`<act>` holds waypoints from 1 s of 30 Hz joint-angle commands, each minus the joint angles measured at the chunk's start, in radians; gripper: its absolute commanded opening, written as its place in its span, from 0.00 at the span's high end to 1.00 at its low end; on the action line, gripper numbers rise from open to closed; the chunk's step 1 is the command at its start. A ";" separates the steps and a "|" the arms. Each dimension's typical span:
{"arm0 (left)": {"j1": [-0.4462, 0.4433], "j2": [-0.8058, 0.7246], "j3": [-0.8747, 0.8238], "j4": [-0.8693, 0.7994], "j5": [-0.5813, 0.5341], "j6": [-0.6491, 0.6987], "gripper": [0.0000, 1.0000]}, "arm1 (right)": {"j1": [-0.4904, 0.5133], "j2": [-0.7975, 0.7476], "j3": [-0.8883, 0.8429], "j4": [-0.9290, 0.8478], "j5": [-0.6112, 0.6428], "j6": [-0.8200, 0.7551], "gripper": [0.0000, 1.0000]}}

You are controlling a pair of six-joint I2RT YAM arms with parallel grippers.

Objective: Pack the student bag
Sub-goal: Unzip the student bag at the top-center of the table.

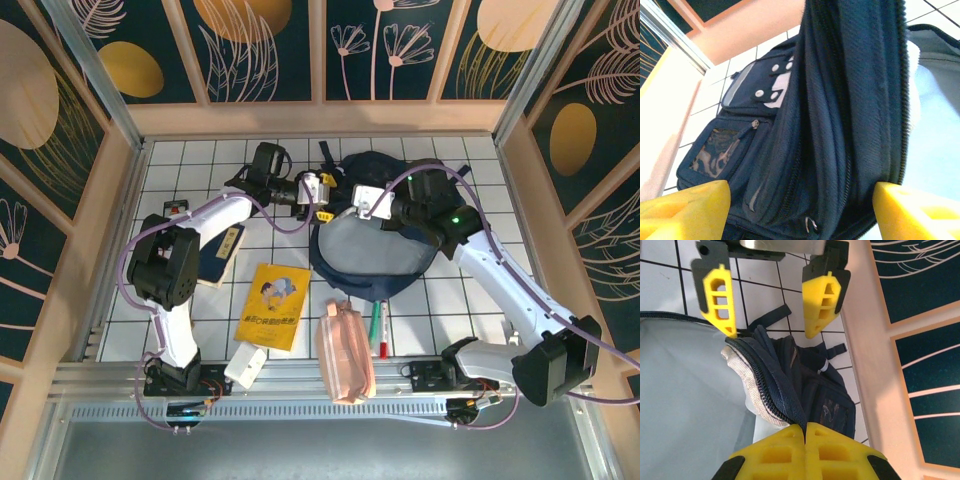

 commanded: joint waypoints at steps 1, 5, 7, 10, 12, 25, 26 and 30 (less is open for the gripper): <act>-0.011 -0.040 0.022 -0.162 0.029 0.139 0.23 | -0.023 -0.013 0.012 0.110 0.018 0.034 1.00; -0.011 -0.021 0.090 -0.291 0.048 0.188 0.17 | -0.023 0.003 0.021 0.114 0.005 0.044 1.00; -0.012 -0.025 0.071 -0.246 0.086 0.158 0.15 | -0.022 0.009 0.029 0.112 0.006 0.045 1.00; -0.022 -0.058 -0.063 0.105 0.069 -0.035 0.15 | -0.015 0.002 0.031 0.090 -0.020 0.028 1.00; -0.042 -0.057 -0.112 0.275 -0.012 -0.108 0.16 | -0.006 -0.010 0.023 0.075 -0.052 0.016 1.00; -0.074 0.062 0.035 0.403 -0.240 -0.259 1.00 | -0.001 -0.027 -0.015 0.145 0.105 0.633 0.35; -0.074 0.065 0.047 0.399 -0.259 -0.260 1.00 | -0.001 -0.024 -0.008 0.104 0.091 0.664 0.26; -0.074 0.077 0.099 0.399 -0.314 -0.315 1.00 | 0.023 -0.027 -0.068 0.084 0.174 0.755 0.01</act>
